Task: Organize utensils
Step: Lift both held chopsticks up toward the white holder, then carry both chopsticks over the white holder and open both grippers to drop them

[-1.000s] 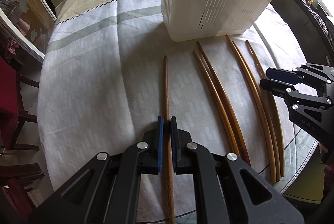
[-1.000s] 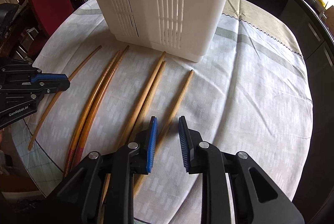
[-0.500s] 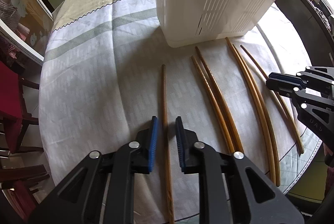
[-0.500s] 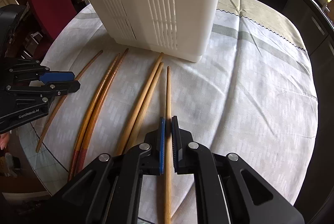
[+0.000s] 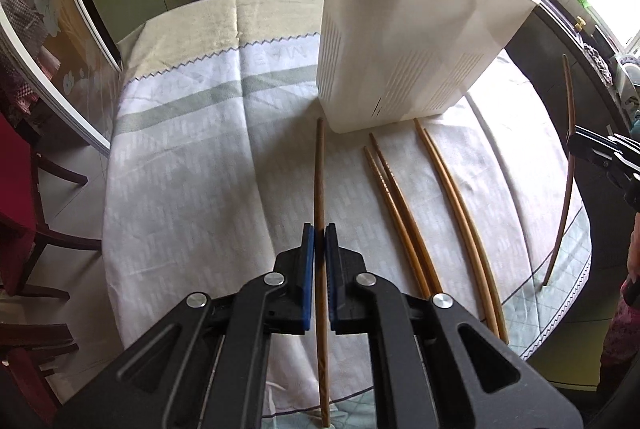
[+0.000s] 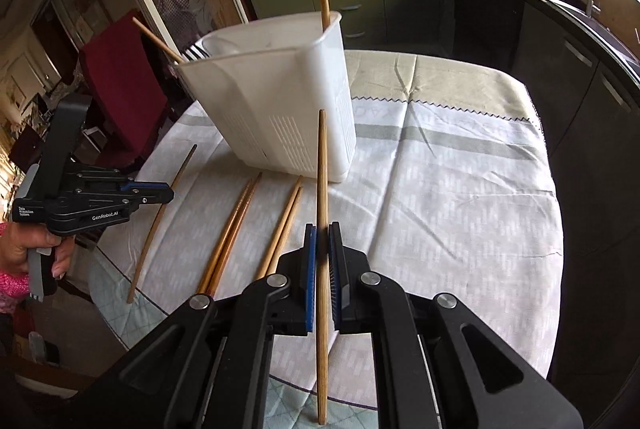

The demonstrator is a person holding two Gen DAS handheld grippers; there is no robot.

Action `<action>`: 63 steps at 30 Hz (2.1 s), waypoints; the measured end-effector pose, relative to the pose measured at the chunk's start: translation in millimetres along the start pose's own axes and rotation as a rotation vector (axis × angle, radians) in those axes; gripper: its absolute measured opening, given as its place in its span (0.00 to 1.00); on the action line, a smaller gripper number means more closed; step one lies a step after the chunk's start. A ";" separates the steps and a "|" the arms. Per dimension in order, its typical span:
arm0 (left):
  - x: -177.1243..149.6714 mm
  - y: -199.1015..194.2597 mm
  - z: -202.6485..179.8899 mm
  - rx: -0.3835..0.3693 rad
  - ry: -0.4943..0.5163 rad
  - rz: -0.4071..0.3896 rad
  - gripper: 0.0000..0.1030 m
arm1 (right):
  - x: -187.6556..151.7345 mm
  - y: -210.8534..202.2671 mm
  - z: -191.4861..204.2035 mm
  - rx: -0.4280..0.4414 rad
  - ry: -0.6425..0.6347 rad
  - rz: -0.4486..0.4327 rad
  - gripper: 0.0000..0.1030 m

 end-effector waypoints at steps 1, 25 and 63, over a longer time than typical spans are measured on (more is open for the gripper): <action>1.3 -8.8 -1.5 0.003 0.005 -0.020 0.05 | 2.5 -11.6 -1.3 0.004 0.001 -0.027 0.07; 24.8 -125.9 -38.7 0.005 0.065 -0.264 0.05 | 7.3 -82.3 12.5 0.008 -0.030 -0.204 0.07; 168.4 -137.3 -33.4 0.054 0.041 -0.364 0.05 | 133.8 -184.7 74.3 0.142 -0.051 -0.450 0.07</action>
Point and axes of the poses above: each gripper's, at about its wrist camera, not at the fingertips, and y roughly the way its jaws point, z to its left, x to its top, the point moved 9 cm from there along y, roughly the way its jaws point, and after that the axes turned 9 degrees about y, right-handed, at the moved point
